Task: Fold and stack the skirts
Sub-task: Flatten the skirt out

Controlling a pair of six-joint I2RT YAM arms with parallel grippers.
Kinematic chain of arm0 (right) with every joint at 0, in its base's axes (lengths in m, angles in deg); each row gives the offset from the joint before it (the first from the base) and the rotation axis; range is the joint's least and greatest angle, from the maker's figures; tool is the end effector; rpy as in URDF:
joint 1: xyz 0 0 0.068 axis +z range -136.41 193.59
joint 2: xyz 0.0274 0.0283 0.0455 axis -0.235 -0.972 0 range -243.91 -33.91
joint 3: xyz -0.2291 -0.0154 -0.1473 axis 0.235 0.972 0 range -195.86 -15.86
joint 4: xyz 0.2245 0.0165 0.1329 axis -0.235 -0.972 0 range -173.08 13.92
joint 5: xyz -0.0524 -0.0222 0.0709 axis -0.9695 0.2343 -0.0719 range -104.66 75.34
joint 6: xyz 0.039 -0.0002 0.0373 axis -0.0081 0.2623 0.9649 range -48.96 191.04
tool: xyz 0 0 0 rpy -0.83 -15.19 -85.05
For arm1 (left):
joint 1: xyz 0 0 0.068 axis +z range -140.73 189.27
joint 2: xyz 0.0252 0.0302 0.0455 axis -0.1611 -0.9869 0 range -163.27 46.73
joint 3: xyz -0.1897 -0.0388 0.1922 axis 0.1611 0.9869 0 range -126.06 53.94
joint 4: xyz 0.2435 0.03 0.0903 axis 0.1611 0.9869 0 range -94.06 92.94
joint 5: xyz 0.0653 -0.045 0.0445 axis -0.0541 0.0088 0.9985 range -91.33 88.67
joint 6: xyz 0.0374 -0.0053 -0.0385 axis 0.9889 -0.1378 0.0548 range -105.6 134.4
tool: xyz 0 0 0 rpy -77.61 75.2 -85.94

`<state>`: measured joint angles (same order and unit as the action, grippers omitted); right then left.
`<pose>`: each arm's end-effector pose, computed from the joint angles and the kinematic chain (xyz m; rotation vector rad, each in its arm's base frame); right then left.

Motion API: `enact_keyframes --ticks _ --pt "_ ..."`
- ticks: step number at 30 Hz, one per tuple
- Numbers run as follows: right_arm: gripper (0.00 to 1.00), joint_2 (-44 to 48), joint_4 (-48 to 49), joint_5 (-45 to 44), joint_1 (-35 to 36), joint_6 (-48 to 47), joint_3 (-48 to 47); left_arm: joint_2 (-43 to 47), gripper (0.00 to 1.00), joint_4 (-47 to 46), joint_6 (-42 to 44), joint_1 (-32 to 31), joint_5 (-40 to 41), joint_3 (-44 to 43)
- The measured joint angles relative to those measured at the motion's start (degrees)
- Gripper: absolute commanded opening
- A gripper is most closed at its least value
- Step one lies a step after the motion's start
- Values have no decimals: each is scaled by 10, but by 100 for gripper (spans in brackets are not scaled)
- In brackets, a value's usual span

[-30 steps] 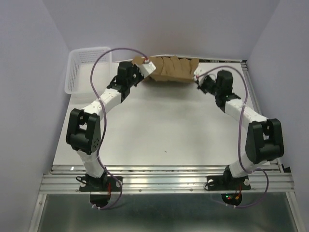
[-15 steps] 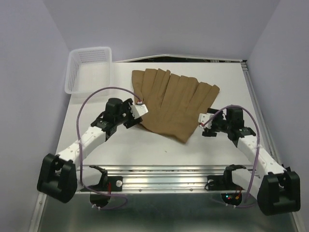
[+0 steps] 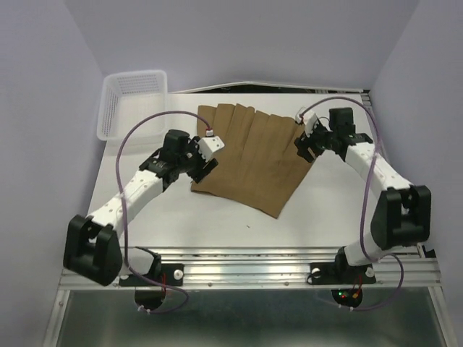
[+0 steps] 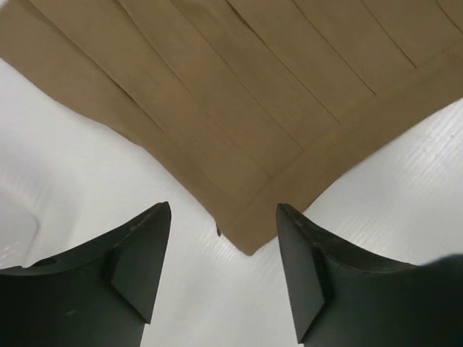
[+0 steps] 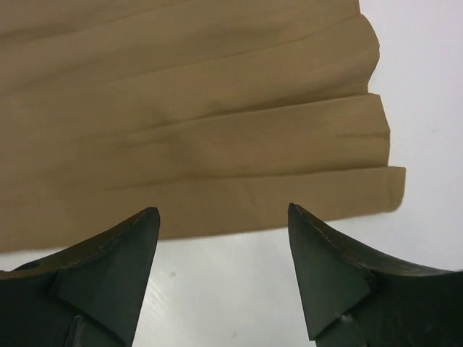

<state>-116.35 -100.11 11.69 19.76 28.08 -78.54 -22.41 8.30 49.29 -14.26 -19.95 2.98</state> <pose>0.3090 0.0493 0.2754 -1.1325 1.9408 0.1956 0.2432 -0.1184 0.2860 1.1803 1.7136 -0.2207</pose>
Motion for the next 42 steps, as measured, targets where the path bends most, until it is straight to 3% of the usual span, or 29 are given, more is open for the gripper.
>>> enact_keyframes --ticks 4,8,14,19,24,27,30,32,35,38,42 --pt "70 -152 -6 -8 0 91 -127 -136 64 -13 -78 1 -1 -50" --pt "67 -280 -9 -26 0 145 -211 -204 57 -14 -131 0 0 -75" --pt "63 -375 -14 -75 0 156 -245 -298 56 -13 -177 0 17 -120" --pt "58 -362 -26 -98 0 141 -224 -359 57 -3 -190 4 30 -145" --pt "56 -295 -92 -117 27 92 -142 -405 60 24 -185 5 49 -230" --pt "60 -232 -150 -117 97 70 -74 -427 62 51 -176 5 55 -290" --pt "62 -197 -252 -60 175 60 -47 -432 63 68 -166 7 55 -339" --pt "65 -192 -318 -10 206 59 -56 -429 64 70 -159 8 51 -354" --pt "66 -192 -385 43 190 78 -120 -416 67 79 -146 8 43 -349" --pt "63 -191 -370 50 163 106 -196 -393 67 82 -134 8 34 -321" --pt "59 -199 -317 28 149 126 -229 -353 66 87 -127 8 24 -263"
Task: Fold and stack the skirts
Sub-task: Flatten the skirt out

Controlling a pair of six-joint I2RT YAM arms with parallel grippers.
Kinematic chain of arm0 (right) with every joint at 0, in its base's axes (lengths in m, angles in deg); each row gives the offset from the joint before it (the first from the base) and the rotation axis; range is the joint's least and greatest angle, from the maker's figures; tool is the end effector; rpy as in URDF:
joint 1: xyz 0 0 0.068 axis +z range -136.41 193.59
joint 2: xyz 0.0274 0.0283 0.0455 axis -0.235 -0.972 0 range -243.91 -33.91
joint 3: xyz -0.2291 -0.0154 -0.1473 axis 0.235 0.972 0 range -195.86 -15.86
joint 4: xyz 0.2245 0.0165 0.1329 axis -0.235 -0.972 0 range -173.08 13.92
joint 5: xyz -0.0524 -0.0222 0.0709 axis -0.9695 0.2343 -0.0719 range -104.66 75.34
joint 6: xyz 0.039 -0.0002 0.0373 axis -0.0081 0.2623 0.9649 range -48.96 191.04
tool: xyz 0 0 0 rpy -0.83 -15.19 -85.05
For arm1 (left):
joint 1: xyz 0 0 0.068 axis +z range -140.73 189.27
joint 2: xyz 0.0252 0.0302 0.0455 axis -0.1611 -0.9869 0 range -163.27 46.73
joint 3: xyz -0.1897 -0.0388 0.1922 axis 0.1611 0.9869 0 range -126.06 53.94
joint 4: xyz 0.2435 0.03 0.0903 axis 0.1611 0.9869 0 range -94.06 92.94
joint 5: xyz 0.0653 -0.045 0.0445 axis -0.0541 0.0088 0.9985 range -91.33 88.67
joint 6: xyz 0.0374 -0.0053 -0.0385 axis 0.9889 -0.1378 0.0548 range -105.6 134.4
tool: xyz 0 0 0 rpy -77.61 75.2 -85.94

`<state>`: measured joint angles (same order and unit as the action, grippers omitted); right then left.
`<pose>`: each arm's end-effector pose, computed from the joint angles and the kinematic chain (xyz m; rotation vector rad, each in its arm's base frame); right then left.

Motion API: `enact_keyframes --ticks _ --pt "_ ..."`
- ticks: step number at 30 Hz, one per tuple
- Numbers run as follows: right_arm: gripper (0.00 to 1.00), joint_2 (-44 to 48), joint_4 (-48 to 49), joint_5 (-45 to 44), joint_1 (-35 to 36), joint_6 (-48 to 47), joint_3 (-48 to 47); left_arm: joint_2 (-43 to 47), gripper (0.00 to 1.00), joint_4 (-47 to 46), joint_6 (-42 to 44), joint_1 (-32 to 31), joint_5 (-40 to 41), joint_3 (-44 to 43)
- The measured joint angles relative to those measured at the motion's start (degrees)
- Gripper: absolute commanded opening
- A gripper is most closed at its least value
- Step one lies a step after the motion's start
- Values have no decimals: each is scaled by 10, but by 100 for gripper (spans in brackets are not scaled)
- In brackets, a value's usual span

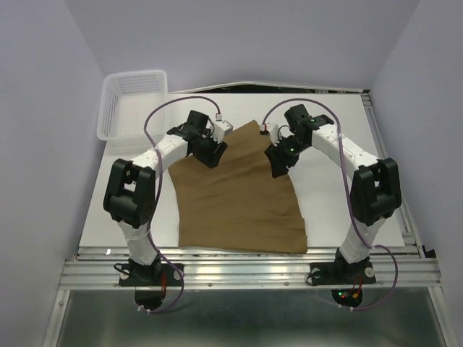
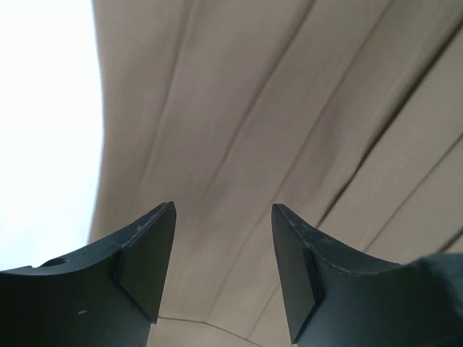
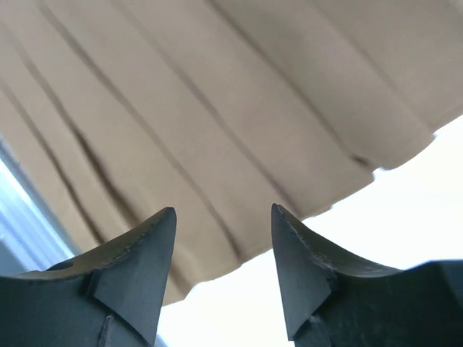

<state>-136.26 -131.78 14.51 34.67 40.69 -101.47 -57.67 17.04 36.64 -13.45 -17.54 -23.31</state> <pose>0.3296 0.1457 0.2580 -1.2794 2.4047 0.6717 0.3679 -0.1649 0.2301 1.0354 2.1621 -0.3445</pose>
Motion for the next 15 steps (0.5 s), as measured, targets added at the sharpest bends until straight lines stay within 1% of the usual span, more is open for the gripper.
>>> enact_keyframes --ticks 6,9,11,12,15 --pt "58 -98 57 -26 0 12 -16 23 62 9 12 0 -21 60" --pt "57 -127 71 -36 0 15 -15 27 60 22 25 0 -30 83" --pt "57 -128 89 -44 0 14 2 26 58 30 33 0 -34 90" --pt "57 -127 99 -49 0 12 18 23 55 34 37 0 -36 91" --pt "57 -111 131 -51 0 7 59 6 53 35 46 -4 -41 90"
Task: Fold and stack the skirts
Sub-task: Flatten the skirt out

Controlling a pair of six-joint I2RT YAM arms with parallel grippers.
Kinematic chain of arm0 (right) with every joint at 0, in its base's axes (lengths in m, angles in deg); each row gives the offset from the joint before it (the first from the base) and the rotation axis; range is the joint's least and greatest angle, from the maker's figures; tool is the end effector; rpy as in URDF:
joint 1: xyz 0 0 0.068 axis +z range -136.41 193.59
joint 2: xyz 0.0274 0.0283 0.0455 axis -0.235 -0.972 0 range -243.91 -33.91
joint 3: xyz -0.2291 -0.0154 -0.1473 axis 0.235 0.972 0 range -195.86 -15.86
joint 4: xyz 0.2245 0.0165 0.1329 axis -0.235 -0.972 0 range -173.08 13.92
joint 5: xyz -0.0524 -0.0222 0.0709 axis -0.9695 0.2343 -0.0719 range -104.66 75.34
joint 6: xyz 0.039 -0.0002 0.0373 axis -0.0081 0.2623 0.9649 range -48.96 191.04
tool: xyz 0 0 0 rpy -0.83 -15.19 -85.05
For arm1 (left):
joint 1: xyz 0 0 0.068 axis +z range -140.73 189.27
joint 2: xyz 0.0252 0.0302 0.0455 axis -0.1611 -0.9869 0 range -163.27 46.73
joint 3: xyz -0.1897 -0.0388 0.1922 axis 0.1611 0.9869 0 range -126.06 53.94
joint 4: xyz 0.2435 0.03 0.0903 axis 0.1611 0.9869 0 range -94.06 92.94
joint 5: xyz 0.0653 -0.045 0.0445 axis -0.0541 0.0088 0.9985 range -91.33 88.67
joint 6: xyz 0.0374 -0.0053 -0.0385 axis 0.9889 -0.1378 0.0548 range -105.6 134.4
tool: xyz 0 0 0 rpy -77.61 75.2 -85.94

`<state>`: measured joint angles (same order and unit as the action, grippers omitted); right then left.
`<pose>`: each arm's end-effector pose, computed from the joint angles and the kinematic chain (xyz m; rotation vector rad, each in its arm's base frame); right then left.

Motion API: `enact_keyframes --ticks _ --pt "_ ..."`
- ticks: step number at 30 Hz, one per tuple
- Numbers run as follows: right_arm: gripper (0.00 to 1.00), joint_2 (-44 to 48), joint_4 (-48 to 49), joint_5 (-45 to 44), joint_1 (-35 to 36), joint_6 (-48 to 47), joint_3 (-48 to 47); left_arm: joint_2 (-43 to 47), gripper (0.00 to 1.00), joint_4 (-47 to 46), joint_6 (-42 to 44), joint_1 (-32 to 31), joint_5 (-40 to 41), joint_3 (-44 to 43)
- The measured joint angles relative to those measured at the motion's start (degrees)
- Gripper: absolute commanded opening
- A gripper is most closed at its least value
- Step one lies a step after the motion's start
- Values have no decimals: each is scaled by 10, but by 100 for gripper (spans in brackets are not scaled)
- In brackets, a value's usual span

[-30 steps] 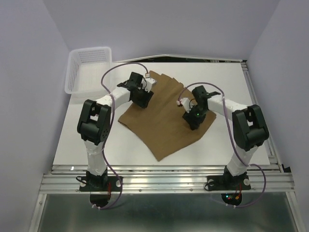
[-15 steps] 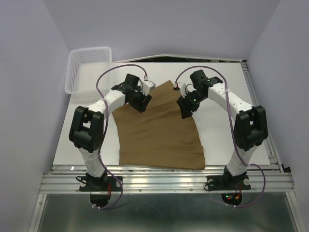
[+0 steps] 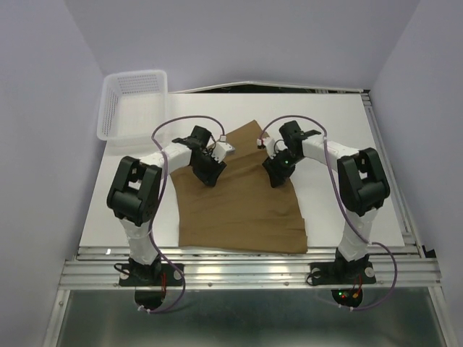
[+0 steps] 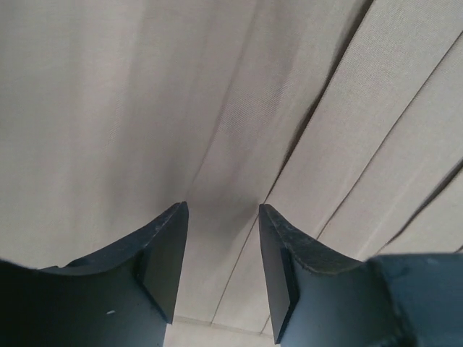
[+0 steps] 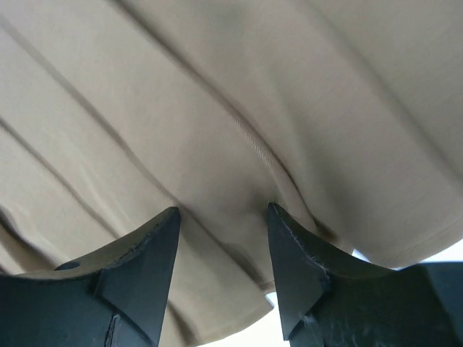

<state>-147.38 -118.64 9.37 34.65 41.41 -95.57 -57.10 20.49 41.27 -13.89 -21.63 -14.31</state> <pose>0.3561 0.1527 0.1658 -1.2718 2.5171 0.5729 0.3359 -0.1572 0.1830 1.2015 2.2838 -0.4388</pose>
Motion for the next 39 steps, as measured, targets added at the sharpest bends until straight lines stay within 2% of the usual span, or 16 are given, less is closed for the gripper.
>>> enact_keyframes --ticks 3,7,11,14,16,17,21,25,27,31,35,39 --pt "56 43 22 4 1 -7 63 -33 53 2 8 -19 -2 -23" --pt "57 87 4 19 1 -14 116 -70 52 2 14 -51 -4 -69" --pt "65 103 -64 54 0 -17 136 -94 55 -9 24 -87 -23 -99" --pt "75 115 -105 69 -3 -17 130 -94 61 -4 32 -104 -52 -99" --pt "81 125 -125 76 -11 -16 107 -89 66 2 38 -107 -68 -96" --pt "100 125 -139 80 -21 -17 74 -83 68 11 41 -105 -76 -94" --pt "100 103 -135 84 -75 -23 -98 -59 74 75 65 -75 -111 -113" --pt "100 37 -116 69 -104 -35 -247 -59 75 130 102 -22 -132 -215" --pt "100 -1 -106 56 -107 -46 -284 -68 75 147 118 2 -137 -283" --pt "100 -86 -97 22 -109 -70 -311 -104 75 140 132 36 -142 -371" --pt "99 -145 -90 -10 -116 -87 -311 -146 75 126 131 52 -131 -379" --pt "98 -155 -71 -30 -125 -109 -300 -194 74 110 132 57 -99 -379"
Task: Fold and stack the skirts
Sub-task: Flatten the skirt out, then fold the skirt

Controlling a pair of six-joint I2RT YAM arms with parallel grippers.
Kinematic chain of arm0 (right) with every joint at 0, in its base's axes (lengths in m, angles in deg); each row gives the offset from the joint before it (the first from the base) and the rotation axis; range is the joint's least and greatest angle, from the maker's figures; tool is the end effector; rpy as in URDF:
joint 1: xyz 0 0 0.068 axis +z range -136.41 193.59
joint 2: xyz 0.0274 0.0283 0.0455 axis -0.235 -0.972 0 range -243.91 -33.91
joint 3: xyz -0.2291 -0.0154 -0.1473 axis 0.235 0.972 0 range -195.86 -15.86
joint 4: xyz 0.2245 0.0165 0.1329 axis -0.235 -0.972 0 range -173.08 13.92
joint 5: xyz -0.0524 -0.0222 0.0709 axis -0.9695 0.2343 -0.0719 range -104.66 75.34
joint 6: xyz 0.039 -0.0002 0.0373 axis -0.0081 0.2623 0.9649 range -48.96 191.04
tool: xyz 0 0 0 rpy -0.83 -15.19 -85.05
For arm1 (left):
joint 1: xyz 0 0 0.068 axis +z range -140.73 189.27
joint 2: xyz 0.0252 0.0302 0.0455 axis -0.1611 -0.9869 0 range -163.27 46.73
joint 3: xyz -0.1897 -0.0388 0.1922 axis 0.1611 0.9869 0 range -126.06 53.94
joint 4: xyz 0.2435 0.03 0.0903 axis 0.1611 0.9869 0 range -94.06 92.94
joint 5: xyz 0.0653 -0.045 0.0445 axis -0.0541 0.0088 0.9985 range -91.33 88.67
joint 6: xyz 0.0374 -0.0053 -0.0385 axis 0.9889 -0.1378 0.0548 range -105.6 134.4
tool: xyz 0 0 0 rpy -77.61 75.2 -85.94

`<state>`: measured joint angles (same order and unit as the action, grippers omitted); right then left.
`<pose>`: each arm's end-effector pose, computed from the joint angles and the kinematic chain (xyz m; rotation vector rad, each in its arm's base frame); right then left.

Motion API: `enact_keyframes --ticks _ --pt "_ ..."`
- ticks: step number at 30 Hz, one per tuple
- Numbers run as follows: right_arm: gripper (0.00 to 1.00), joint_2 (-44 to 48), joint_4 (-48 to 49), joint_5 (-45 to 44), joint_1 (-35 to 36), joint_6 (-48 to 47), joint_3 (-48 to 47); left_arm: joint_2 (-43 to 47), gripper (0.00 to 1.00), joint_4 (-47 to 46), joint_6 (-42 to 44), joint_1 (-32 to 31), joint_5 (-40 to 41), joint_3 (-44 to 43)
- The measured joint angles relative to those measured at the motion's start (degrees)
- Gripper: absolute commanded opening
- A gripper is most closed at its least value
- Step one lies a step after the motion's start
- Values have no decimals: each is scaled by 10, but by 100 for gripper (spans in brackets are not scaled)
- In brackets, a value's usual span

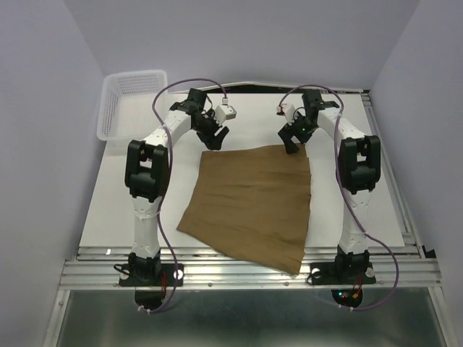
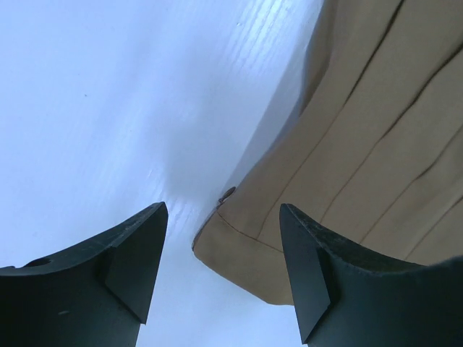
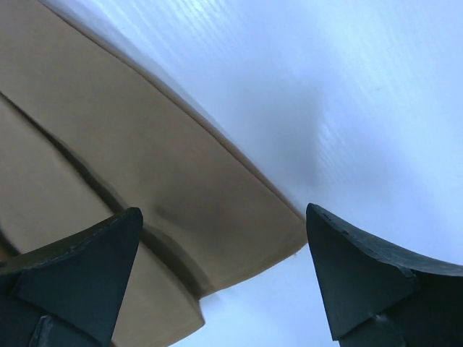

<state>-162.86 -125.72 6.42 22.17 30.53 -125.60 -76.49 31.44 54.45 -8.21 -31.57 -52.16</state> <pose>0.4684 0.0836 0.1948 -1.1929 2.3893 0.3403 0.4524 -0.1614 0.2364 1.3286 1.9707 -0.4703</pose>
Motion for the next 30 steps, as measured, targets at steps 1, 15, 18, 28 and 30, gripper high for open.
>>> enact_keyframes --ticks 1,15,18,28,30 --pt "98 1 7 -3 -3 -5 5 -8 74 -2 1 0 7 0" --pt "47 50 120 -18 -6 -48 151 -83 71 -7 43 11 40 -13" --pt "42 54 124 -18 -3 -47 157 -83 61 -7 51 11 41 -10" --pt "1 55 129 -18 1 -41 157 -79 0 4 76 7 17 -4" --pt "1 55 130 -24 2 -34 156 -77 0 8 83 7 16 -4"
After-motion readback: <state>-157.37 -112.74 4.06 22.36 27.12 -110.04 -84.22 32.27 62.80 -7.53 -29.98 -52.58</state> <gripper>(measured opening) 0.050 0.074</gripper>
